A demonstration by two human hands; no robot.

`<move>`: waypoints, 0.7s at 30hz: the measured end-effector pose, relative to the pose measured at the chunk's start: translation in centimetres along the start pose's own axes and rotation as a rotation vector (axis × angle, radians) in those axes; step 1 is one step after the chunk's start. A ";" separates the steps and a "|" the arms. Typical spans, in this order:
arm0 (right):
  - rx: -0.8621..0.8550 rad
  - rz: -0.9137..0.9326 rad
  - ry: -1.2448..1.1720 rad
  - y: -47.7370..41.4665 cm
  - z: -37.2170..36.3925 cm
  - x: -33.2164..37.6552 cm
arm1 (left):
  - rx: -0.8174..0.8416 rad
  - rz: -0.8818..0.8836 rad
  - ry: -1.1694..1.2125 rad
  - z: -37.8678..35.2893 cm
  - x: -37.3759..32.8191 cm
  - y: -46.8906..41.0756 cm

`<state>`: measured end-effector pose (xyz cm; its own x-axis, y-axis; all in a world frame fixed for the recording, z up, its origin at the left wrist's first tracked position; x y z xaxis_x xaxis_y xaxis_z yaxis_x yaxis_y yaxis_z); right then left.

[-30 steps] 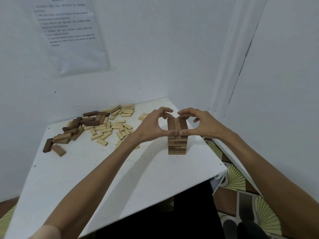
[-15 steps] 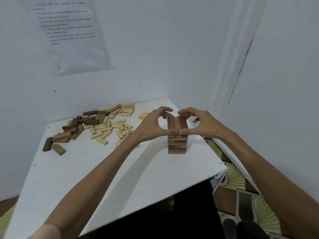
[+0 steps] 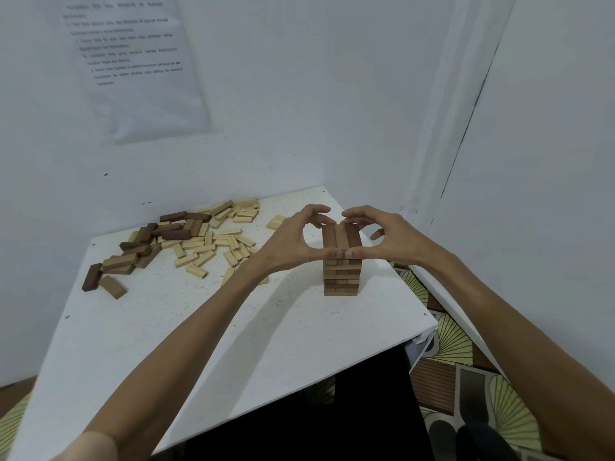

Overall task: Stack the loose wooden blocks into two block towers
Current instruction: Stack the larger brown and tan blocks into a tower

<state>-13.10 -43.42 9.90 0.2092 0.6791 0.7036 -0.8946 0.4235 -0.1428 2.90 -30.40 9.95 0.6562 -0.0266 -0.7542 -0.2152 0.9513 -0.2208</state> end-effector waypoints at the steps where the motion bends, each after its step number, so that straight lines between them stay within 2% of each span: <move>1: 0.010 0.000 0.005 0.1 0.0 0.1 | -0.002 0.005 -0.008 0.1 0.1 0.1; 7: -0.048 -0.036 -0.099 0.8 0.7 -0.3 | -0.037 0.054 0.059 0.7 0.7 0.6; 13: -0.039 -0.014 -0.023 0.7 0.7 0.3 | -0.035 0.048 0.018 0.8 0.7 0.7; 18: 0.053 -0.003 0.091 0.0 0.2 0.5 | 0.020 0.037 -0.026 0.6 0.6 0.9; 21: 0.065 -0.004 0.064 0.0 0.1 0.1 | 0.027 0.045 -0.012 0.0 0.7 0.7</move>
<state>-13.15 -43.43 10.00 0.2359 0.7153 0.6578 -0.9171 0.3878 -0.0929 3.25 -29.73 9.27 0.6551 0.0198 -0.7553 -0.2248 0.9595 -0.1698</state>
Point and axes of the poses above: each hand's wrist, its own y-axis away from the middle knuckle, its own z-axis out of the back of the hand, x = y × z, the point moved 6 cm from there along -y, towards the middle knuckle, and after that the axes turned 2 degrees about y, right-handed, at the moved point
